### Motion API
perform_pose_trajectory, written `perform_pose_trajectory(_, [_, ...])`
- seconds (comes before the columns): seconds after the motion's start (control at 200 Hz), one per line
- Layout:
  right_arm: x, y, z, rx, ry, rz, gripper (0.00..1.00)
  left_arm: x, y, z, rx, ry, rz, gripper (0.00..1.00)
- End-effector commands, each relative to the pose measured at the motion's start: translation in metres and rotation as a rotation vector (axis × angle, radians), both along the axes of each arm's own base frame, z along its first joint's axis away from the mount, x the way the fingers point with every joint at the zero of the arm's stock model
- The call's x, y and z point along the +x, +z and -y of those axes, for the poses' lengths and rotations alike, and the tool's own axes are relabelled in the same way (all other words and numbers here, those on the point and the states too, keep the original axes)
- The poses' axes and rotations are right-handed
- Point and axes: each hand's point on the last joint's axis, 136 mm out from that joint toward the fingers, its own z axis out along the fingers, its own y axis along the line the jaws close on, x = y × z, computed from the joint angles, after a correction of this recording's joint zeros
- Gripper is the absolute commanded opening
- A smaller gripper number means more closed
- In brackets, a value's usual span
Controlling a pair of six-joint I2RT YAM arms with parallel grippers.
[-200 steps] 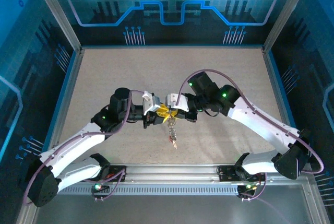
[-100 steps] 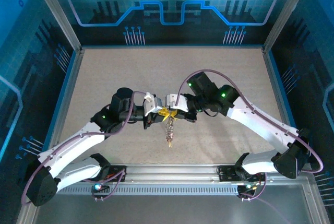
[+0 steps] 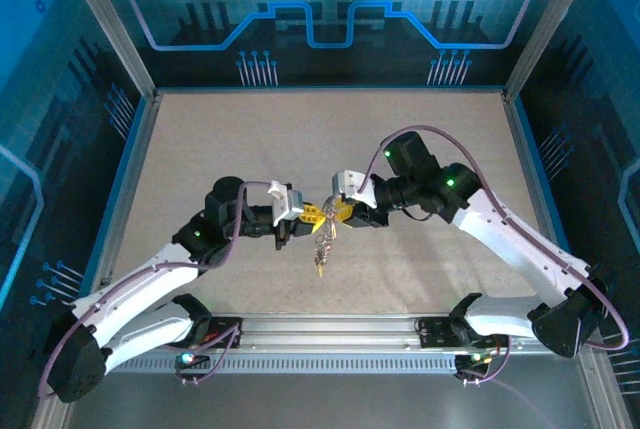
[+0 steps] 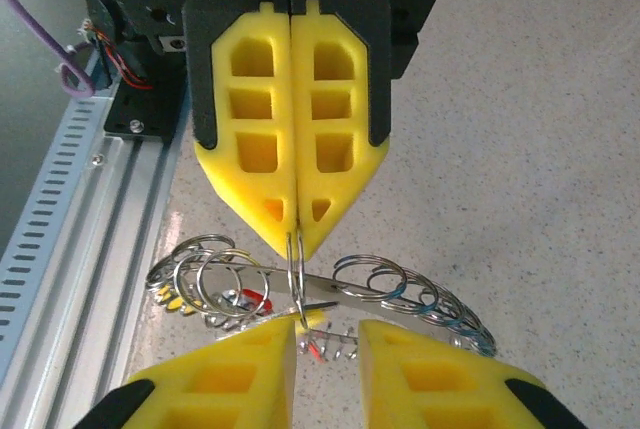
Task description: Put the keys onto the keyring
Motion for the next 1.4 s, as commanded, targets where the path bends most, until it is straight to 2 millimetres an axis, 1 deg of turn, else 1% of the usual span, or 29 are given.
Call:
perform_pose_trajectory(0.0, [-0.01, 0.007, -0.002, 0.053, 0.033, -0.043, 0.24, -0.01, 0.036, 0.003, -0.121, -0.046, 0.103, 0.0])
perform_pose_trajectory(0.15, [-0.01, 0.01, -0.006, 0.072, 0.043, -0.053, 0.24, -0.009, 0.039, 0.004, -0.164, -0.052, 0.109, 0.0])
perform_pose_trajectory(0.295, [-0.002, 0.005, -0.006, 0.054, 0.004, -0.035, 0.19, -0.011, 0.043, 0.003, -0.183, -0.058, 0.113, 0.0])
perform_pose_trajectory(0.425, [0.0, 0.004, -0.004, 0.049, -0.012, -0.029, 0.09, -0.011, 0.043, 0.003, -0.194, -0.058, 0.12, 0.0])
perform_pose_trajectory(0.53, [-0.002, 0.005, -0.005, 0.058, -0.002, -0.032, 0.0, -0.011, 0.045, 0.003, -0.204, -0.057, 0.115, 0.0])
perform_pose_trajectory(0.71, [-0.004, -0.001, -0.004, 0.05, 0.002, -0.054, 0.0, -0.009, 0.049, 0.003, -0.23, -0.047, 0.117, 0.0])
perform_pose_trajectory(0.79, [-0.008, 0.0, -0.006, 0.058, 0.021, -0.071, 0.0, -0.007, 0.047, 0.004, -0.235, -0.048, 0.111, 0.0])
perform_pose_trajectory(0.865, [-0.008, 0.006, -0.009, 0.085, 0.019, -0.064, 0.11, -0.007, 0.046, 0.005, -0.234, -0.053, 0.104, 0.0])
perform_pose_trajectory(0.951, [-0.006, 0.014, -0.01, 0.118, 0.008, -0.039, 0.15, -0.006, 0.044, 0.005, -0.235, -0.047, 0.096, 0.0])
perform_pose_trajectory(1.071, [-0.002, 0.022, -0.007, 0.144, -0.014, -0.005, 0.16, -0.005, 0.04, 0.005, -0.233, -0.046, 0.085, 0.0])
perform_pose_trajectory(1.201, [0.002, 0.026, -0.004, 0.171, -0.042, 0.009, 0.15, -0.006, 0.042, 0.005, -0.247, -0.044, 0.083, 0.0])
perform_pose_trajectory(1.306, [0.001, 0.027, -0.004, 0.179, -0.04, 0.004, 0.12, -0.004, 0.039, 0.005, -0.244, -0.038, 0.076, 0.0])
perform_pose_trajectory(1.396, [0.001, 0.025, -0.005, 0.18, -0.036, -0.012, 0.11, -0.003, 0.041, 0.004, -0.254, -0.032, 0.078, 0.0])
